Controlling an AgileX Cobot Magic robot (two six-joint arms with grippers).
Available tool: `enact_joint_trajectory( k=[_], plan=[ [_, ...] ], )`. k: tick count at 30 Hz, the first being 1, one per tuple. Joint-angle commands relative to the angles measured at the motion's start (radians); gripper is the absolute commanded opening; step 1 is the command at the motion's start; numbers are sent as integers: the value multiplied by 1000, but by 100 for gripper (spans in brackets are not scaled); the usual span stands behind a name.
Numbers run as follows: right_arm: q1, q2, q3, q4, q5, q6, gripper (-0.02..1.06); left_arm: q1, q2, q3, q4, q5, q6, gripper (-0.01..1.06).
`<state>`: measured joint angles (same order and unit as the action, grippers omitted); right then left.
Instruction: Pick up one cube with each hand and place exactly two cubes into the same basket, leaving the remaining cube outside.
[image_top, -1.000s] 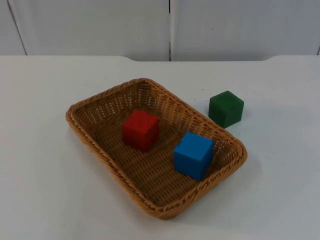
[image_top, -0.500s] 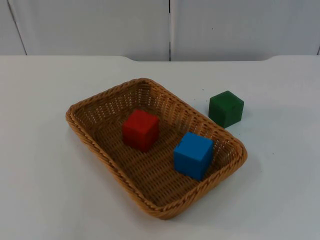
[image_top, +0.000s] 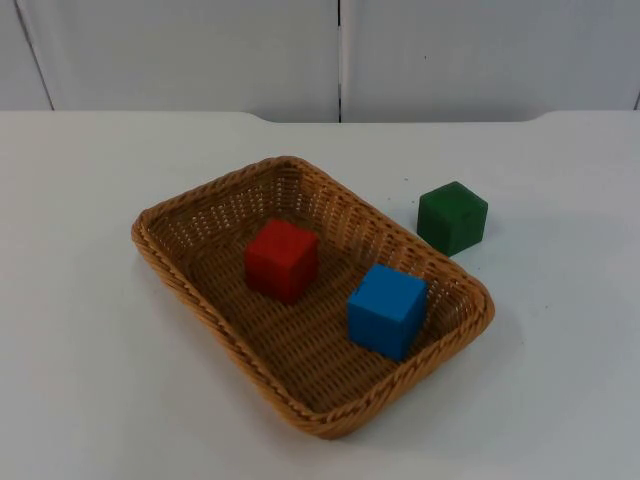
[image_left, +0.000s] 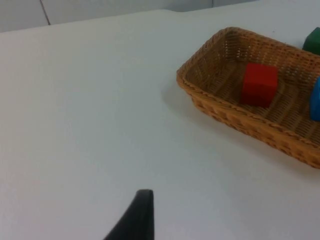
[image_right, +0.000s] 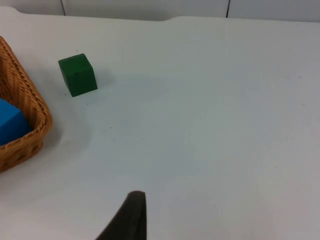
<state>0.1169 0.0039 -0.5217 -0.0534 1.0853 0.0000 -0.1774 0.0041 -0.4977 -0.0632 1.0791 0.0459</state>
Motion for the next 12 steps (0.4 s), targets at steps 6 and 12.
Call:
enact_joint_trajectory(
  k=[6, 12],
  plan=[
    [-7, -4, 7, 3, -7, 0, 105, 119, -4, 4, 2, -3, -6, 105],
    [-7, -4, 7, 3, -7, 0, 105, 206, -4, 4, 2, -3, -6, 105]
  ],
)
